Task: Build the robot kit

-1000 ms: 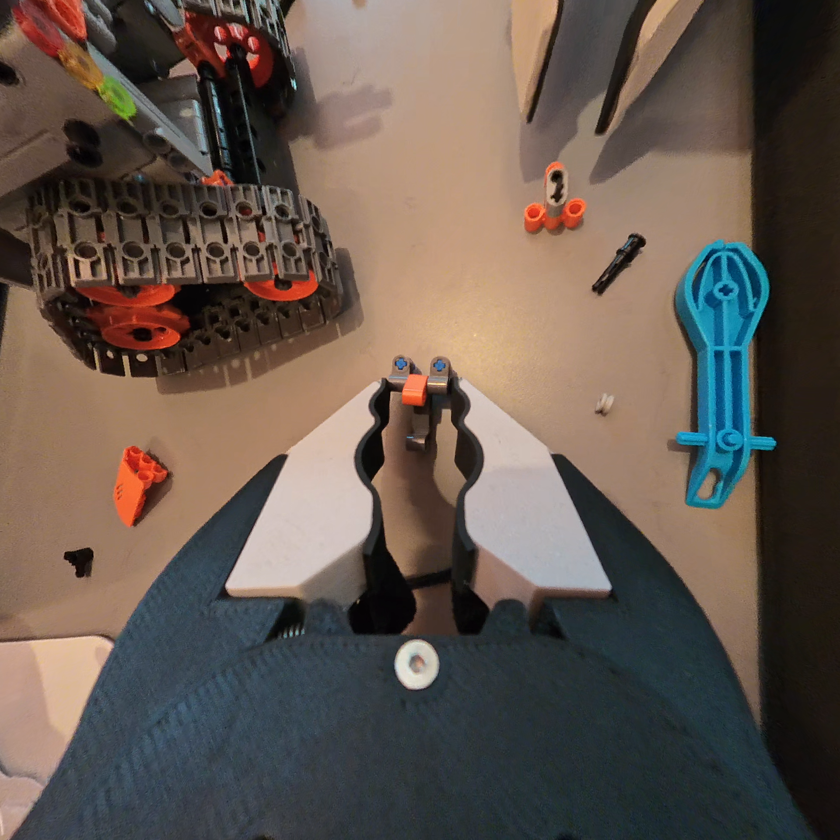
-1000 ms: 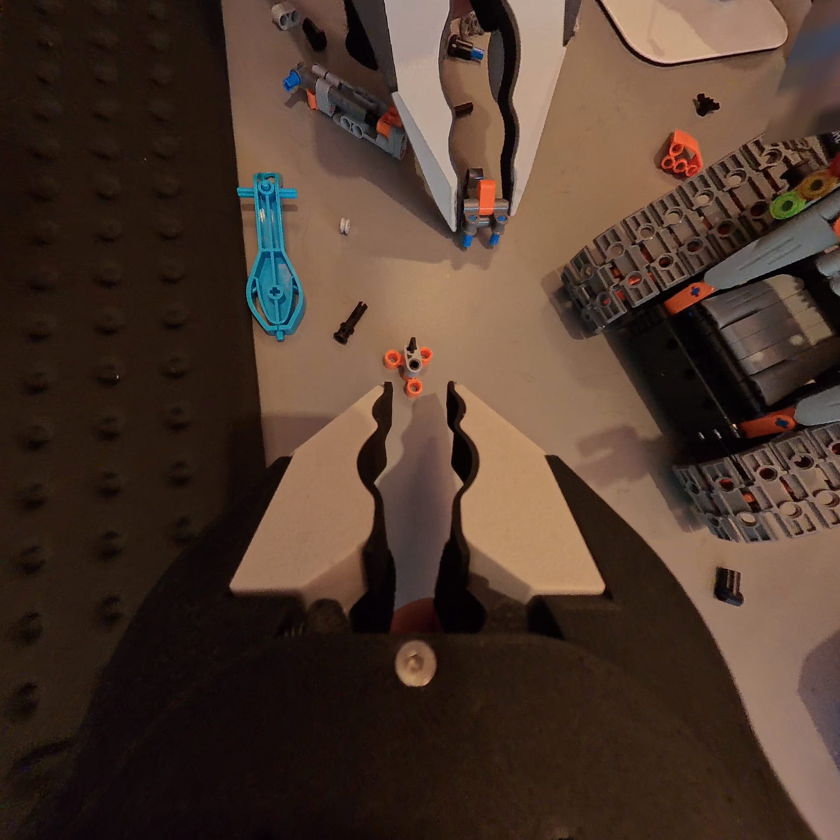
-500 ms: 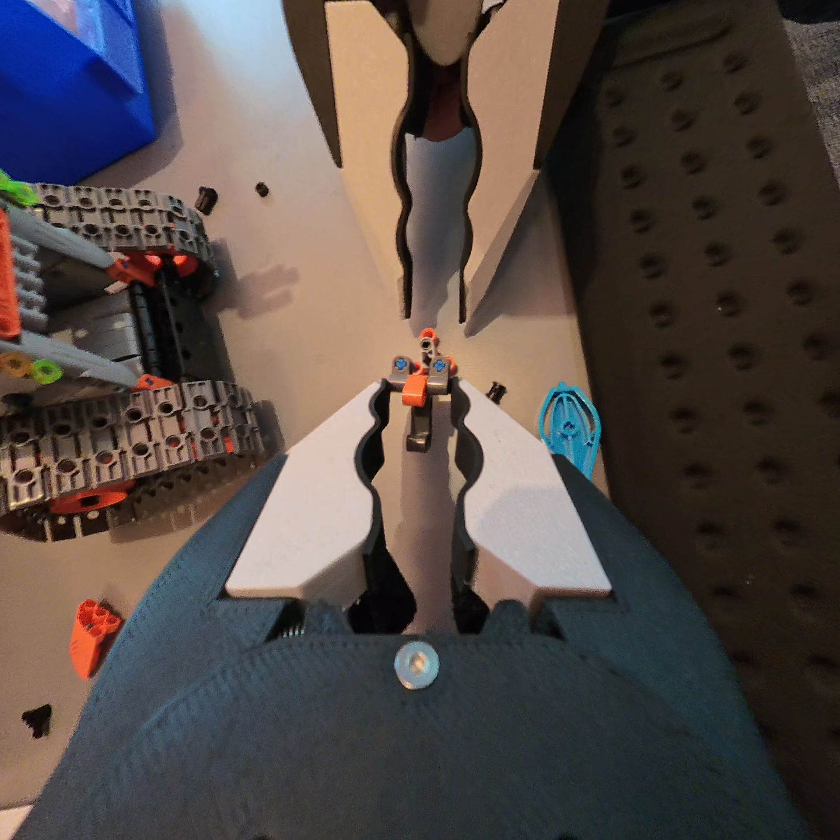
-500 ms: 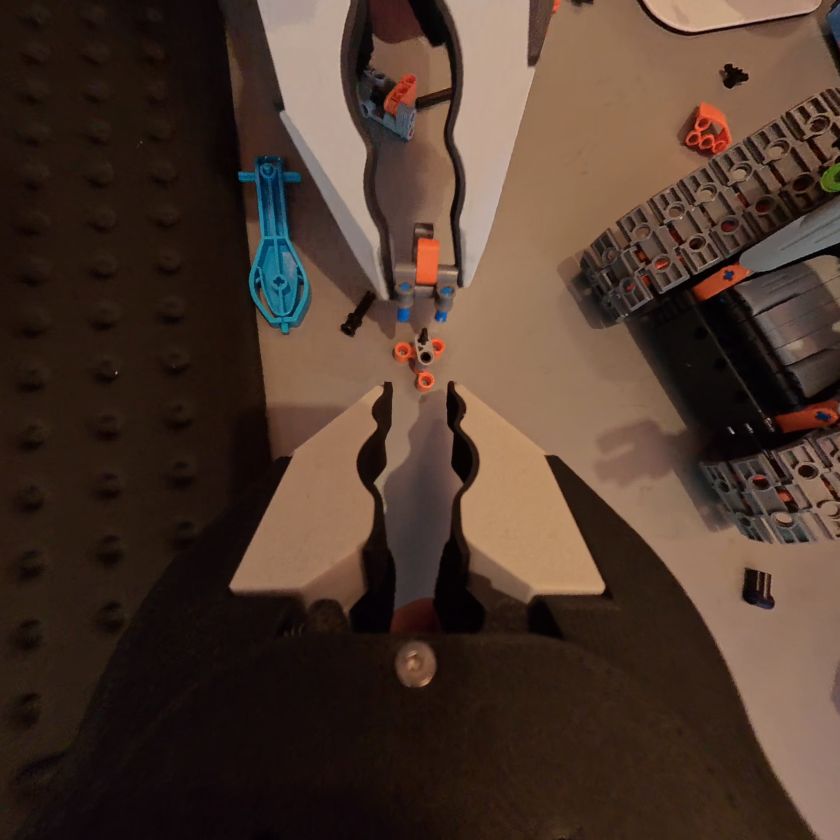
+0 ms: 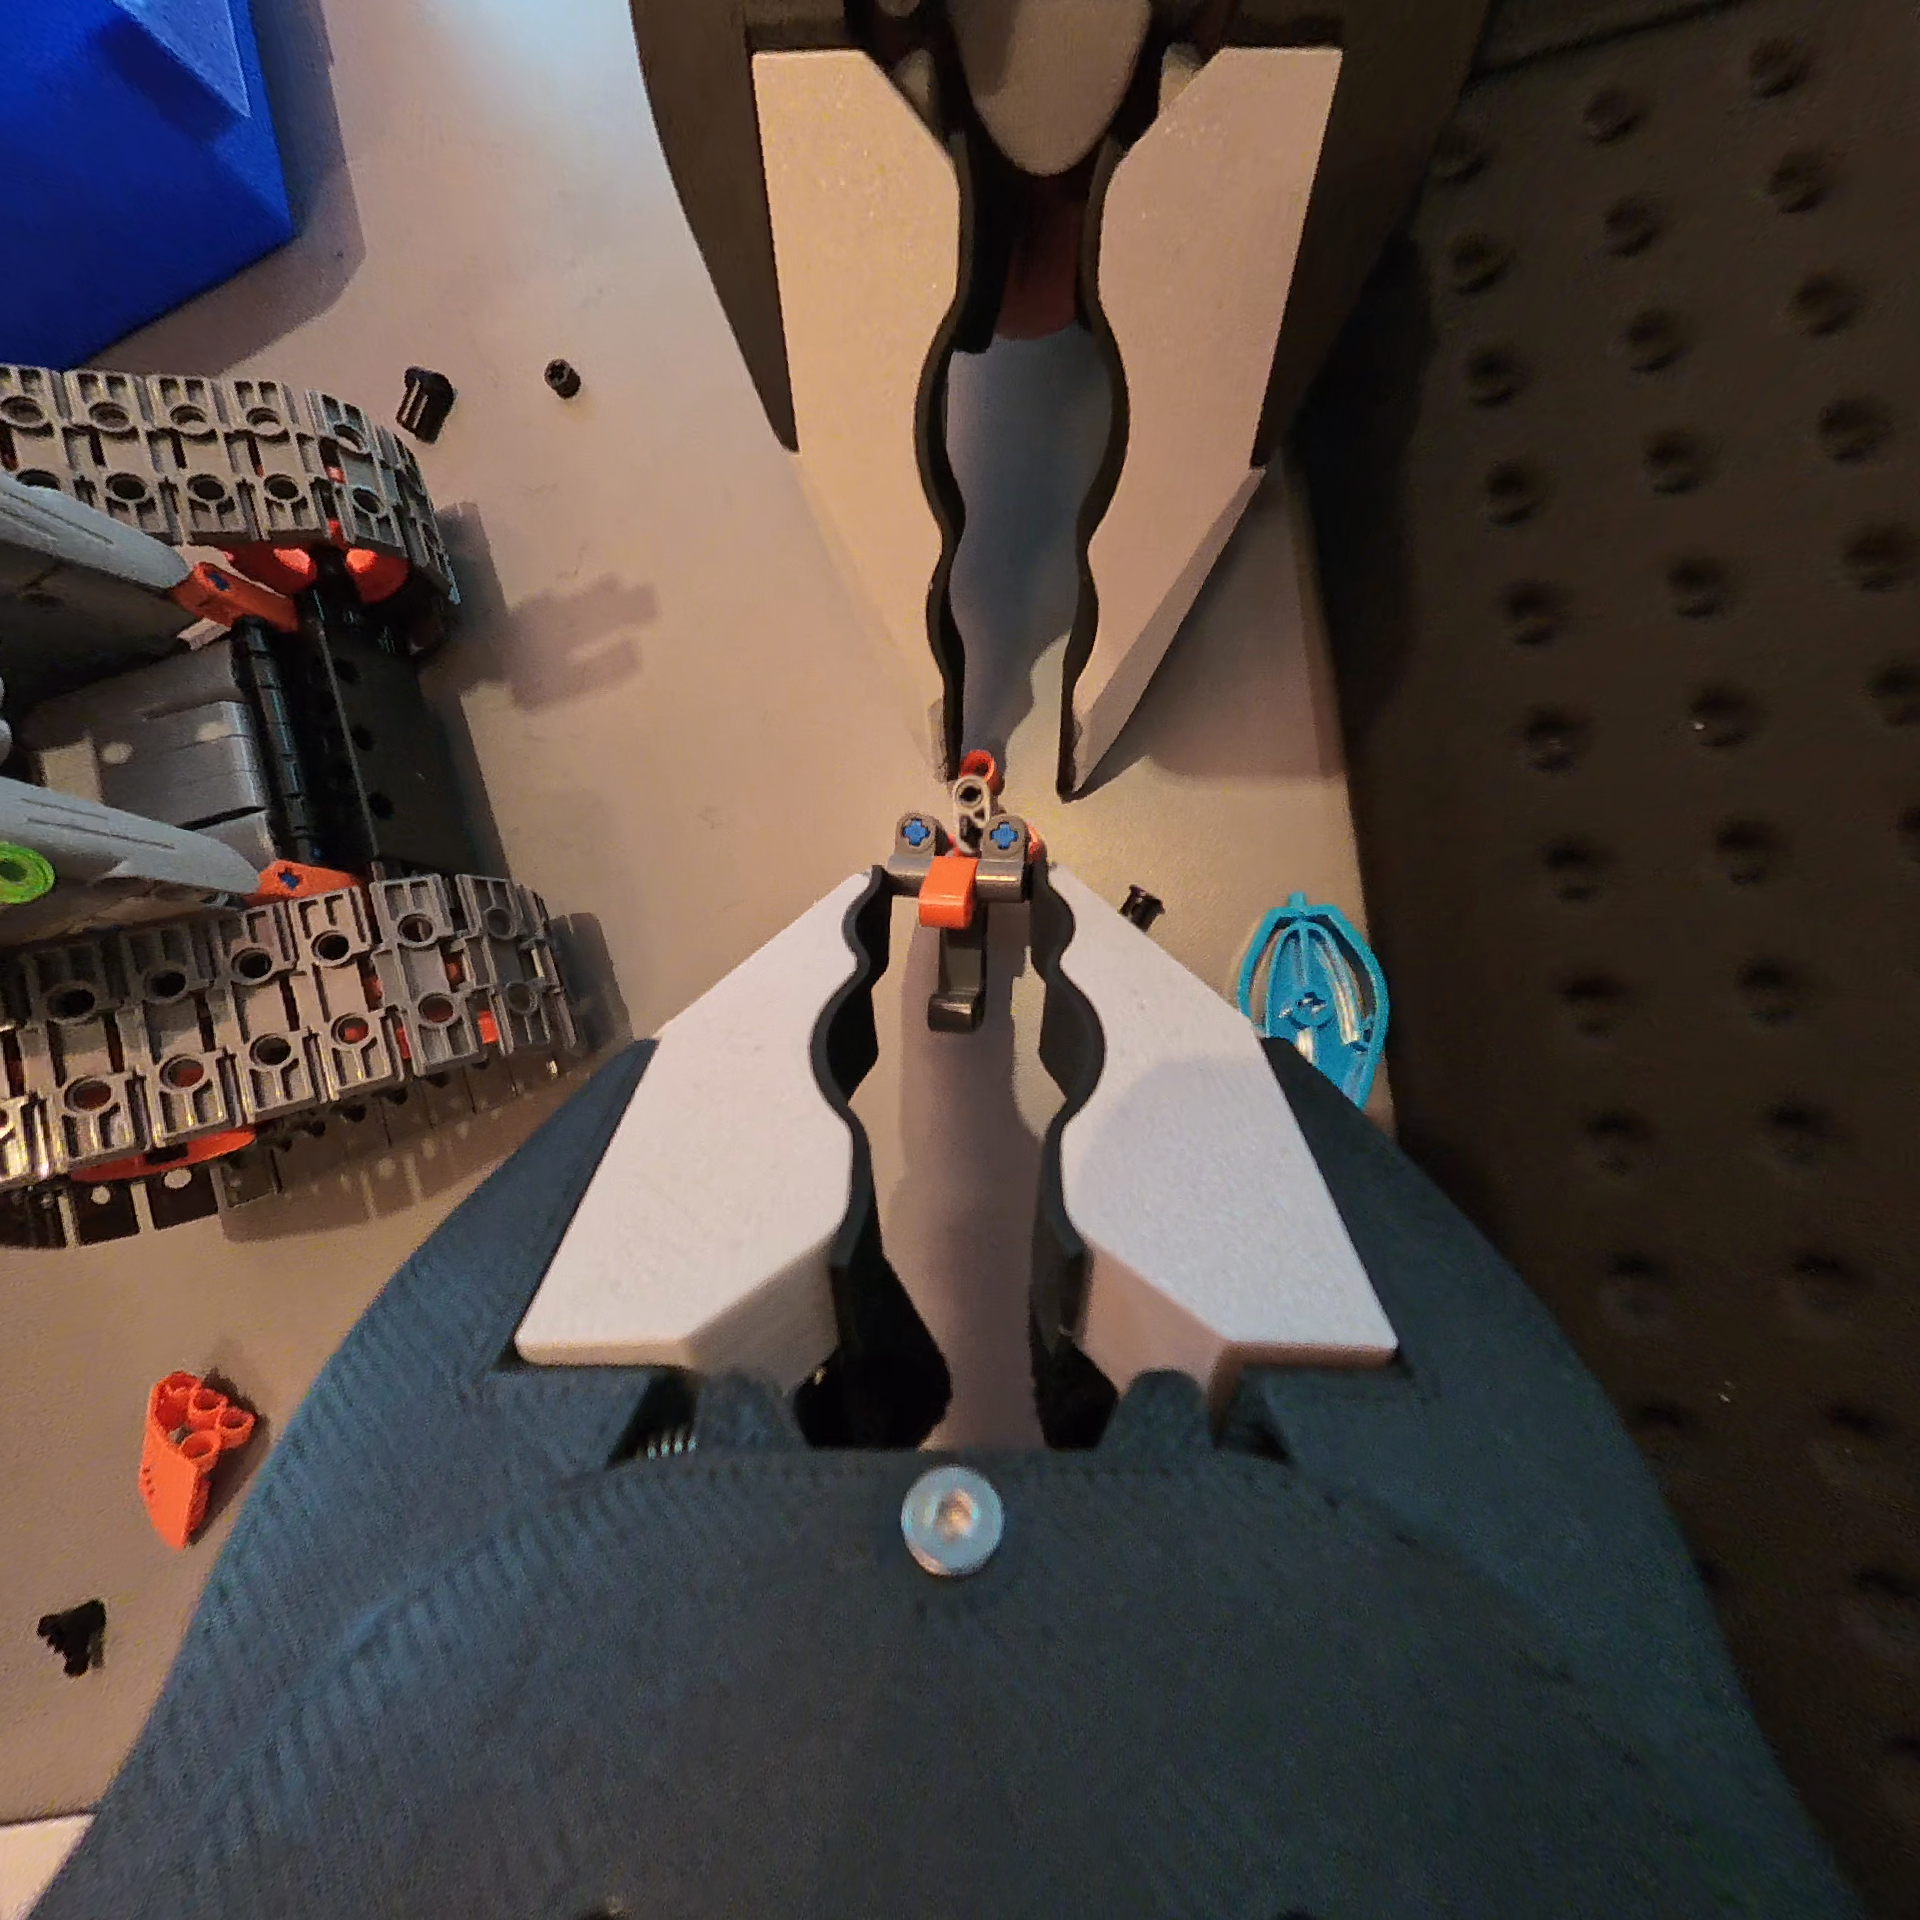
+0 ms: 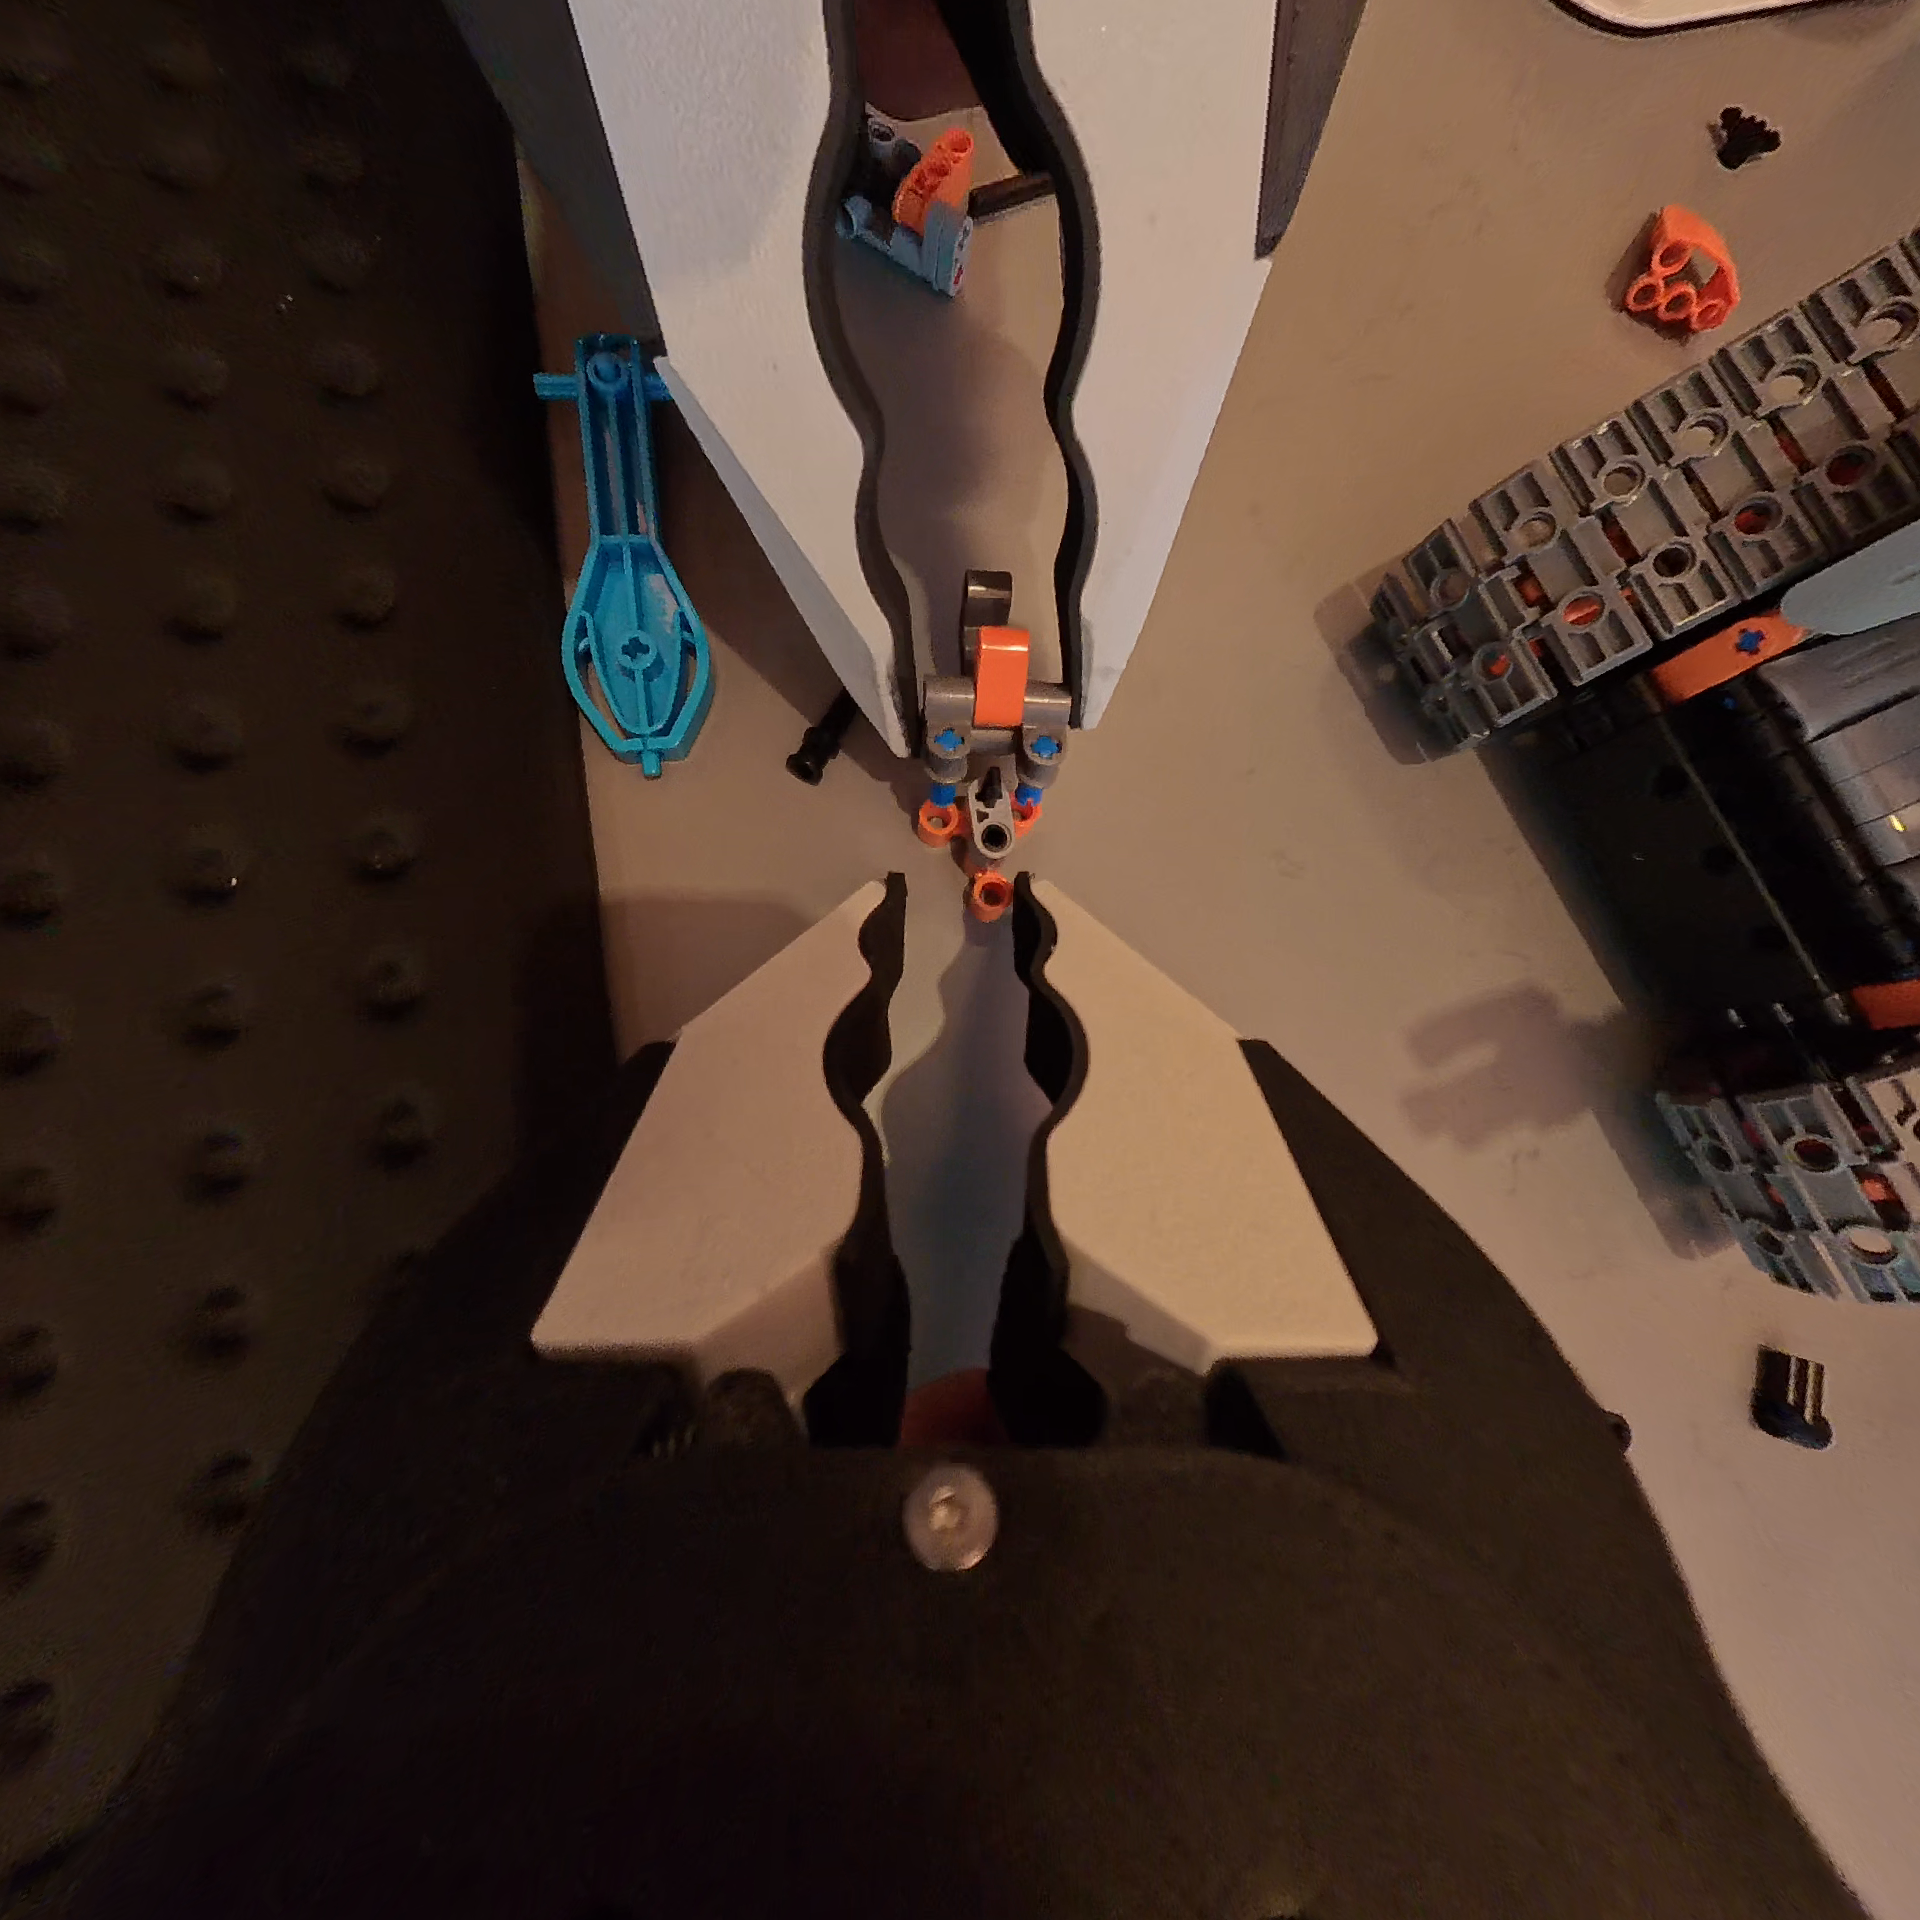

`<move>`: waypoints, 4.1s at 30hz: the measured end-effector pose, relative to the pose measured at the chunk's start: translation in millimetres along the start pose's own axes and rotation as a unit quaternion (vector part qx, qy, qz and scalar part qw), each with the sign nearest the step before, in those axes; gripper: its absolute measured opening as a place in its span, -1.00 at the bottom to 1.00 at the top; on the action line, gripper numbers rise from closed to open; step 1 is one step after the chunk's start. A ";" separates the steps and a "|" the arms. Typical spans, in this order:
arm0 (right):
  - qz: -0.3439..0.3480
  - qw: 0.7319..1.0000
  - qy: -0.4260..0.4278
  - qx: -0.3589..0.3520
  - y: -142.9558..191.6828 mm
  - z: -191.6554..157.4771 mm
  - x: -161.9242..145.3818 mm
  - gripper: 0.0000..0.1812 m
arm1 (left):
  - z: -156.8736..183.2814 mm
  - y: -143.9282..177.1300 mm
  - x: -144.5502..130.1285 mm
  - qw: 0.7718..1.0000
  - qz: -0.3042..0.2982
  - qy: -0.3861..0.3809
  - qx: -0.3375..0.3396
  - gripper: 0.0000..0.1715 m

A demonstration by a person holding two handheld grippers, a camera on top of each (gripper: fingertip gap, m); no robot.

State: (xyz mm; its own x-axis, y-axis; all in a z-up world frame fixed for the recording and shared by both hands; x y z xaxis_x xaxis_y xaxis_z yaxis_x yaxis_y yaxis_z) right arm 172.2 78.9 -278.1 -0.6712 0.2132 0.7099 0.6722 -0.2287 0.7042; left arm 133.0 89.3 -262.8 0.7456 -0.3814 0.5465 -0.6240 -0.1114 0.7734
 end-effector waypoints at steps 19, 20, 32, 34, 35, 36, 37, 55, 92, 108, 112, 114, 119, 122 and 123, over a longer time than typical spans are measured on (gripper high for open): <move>0.013 1.000 -0.001 -0.006 1.0 1.7 7.5 -0.77 | 3.9 -5.9 -4.2 0.999 -0.035 -0.024 -0.021 -0.72; 0.015 1.000 0.003 -0.007 1.9 1.9 8.9 -0.77 | 4.1 -6.3 -4.3 0.999 -0.036 -0.024 -0.022 -0.72; 0.026 0.998 0.037 -0.031 3.4 1.3 17.1 -0.75 | 3.2 -8.2 -1.9 0.998 -0.047 -0.040 -0.029 -0.72; 0.040 0.998 0.043 -0.023 5.5 -2.1 22.9 -0.73 | 2.9 -8.8 -1.5 0.998 -0.045 -0.038 -0.029 -0.72; 0.041 0.998 0.047 -0.019 5.4 -4.1 24.1 -0.72 | 2.7 -9.0 -1.4 0.998 -0.045 -0.038 -0.029 -0.72; 0.037 0.998 0.048 -0.021 4.2 -3.9 23.8 -0.71 | 2.8 -9.1 -1.1 0.998 -0.046 -0.039 -0.028 -0.72; 0.031 0.998 0.047 -0.023 2.7 -3.1 22.6 -0.71 | 3.0 -9.3 -0.9 0.998 -0.045 -0.039 -0.028 -0.72; 0.059 0.998 -0.004 -0.003 9.4 -2.0 11.8 -0.78 | 4.2 -12.2 9.8 0.994 -0.073 -0.067 -0.038 -0.72; 0.079 0.996 -0.020 -0.041 30.9 7.8 7.3 -0.72 | -9.4 49.1 -28.7 0.995 -0.076 0.007 0.058 -0.59; 0.070 0.995 0.044 -0.054 25.7 -2.0 46.0 -0.72 | 35.7 218.3 -197.3 0.937 -0.185 0.198 0.222 -0.70; 0.076 0.994 0.060 -0.051 16.0 -9.1 61.8 -0.71 | 48.9 223.3 -216.5 0.932 -0.190 0.219 0.218 -0.71; 0.075 0.994 0.065 -0.052 11.6 -11.0 66.9 -0.71 | 52.2 227.3 -221.6 0.931 -0.195 0.219 0.219 -0.71; 0.071 0.994 0.070 -0.055 8.5 -17.2 74.8 -0.70 | 50.6 273.7 -216.8 0.924 -0.185 0.207 0.263 -0.69; 0.073 0.993 0.072 -0.053 7.4 -24.5 84.9 -0.70 | 42.7 321.3 -215.9 0.907 -0.188 0.197 0.321 -0.70; 0.075 0.993 0.074 -0.054 5.8 -27.0 89.7 -0.70 | 40.9 336.9 -217.9 0.901 -0.189 0.196 0.337 -0.70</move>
State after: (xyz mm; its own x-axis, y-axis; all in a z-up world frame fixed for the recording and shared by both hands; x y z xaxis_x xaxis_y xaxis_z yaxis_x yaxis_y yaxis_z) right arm 107.4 71.1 -210.7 -0.6099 0.0292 0.7920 0.7362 -0.3490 0.5798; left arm -249.3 97.4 -134.4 0.8774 0.1406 0.4586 -0.2093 -0.7480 0.6298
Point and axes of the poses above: each gripper's, where its closed fingertips meet, y back along the fingers, x out of its top, z = x × y across the jaws, the point moved 2 cm from there along y, back along the fingers, and after that the axes turned 10 degrees about -y, right-handed, at the moved point
